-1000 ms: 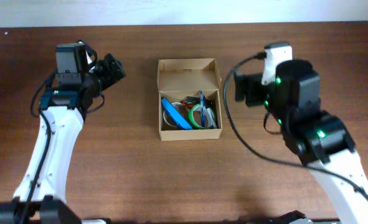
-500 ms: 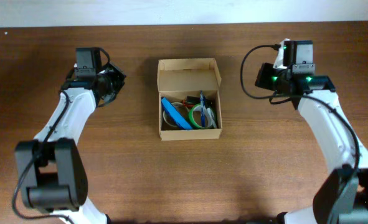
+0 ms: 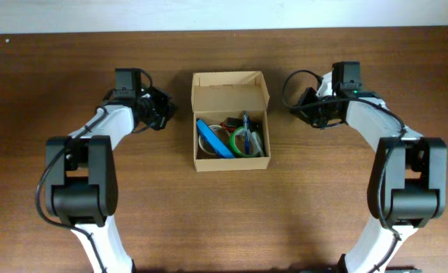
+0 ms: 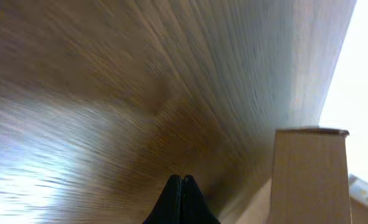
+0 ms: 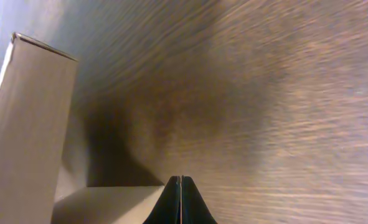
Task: Pack container
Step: 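Move both grippers to the box lid's left and right edges, then push the lid flap over the box with both grippers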
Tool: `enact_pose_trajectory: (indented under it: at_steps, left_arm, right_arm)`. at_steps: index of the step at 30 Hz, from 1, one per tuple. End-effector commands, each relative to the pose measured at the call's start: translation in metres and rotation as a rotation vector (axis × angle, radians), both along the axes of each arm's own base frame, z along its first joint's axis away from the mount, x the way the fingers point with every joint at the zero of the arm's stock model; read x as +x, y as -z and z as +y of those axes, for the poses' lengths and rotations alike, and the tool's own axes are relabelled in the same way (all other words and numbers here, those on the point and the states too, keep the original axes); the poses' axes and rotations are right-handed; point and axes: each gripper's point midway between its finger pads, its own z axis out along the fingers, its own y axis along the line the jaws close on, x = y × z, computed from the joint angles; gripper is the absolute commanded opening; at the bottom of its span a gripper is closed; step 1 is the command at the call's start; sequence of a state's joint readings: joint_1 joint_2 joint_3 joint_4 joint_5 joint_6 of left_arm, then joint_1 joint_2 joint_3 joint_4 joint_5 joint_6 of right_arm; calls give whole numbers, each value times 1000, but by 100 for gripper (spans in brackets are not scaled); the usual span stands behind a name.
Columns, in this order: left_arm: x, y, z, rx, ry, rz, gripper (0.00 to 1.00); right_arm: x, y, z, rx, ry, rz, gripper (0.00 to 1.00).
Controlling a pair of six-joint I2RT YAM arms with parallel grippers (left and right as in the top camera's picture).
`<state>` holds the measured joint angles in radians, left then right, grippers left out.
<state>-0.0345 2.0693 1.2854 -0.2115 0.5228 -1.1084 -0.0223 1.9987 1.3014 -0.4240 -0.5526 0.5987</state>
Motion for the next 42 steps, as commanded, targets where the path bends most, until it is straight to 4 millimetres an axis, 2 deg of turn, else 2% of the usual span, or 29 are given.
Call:
enact_pose_trajectory:
  at_steps: [1, 6, 13, 17, 22, 30, 38, 42]
  left_arm:
    - [0, 2, -25, -77, 29, 18, 2]
    - [-2, 13, -43, -135, 48, 43, 2]
    - [1, 12, -45, -145, 52, 29, 2]
    - [0, 16, -52, -155, 70, 29, 2]
    - [5, 11, -66, -184, 98, -12, 2]
    - [17, -13, -78, -245, 165, -129, 2]
    - [29, -47, -87, -263, 298, -272, 2]
    - [34, -59, -85, -285, 315, -300, 2]
  right_arm:
    - [4, -6, 23, 81, -17, 0, 4]
    - [9, -4, 39, 98, -20, -10, 3]
    - [13, 6, 66, 147, -55, -17, 4]
    - [18, 2, 74, 149, -73, -56, 4]
    - [21, -1, 77, 155, -82, -81, 4]
    - [33, -24, 94, 217, -165, -211, 4]
    - [27, -35, 101, 217, -298, -313, 3]
    - [28, -51, 101, 185, -347, -391, 3]
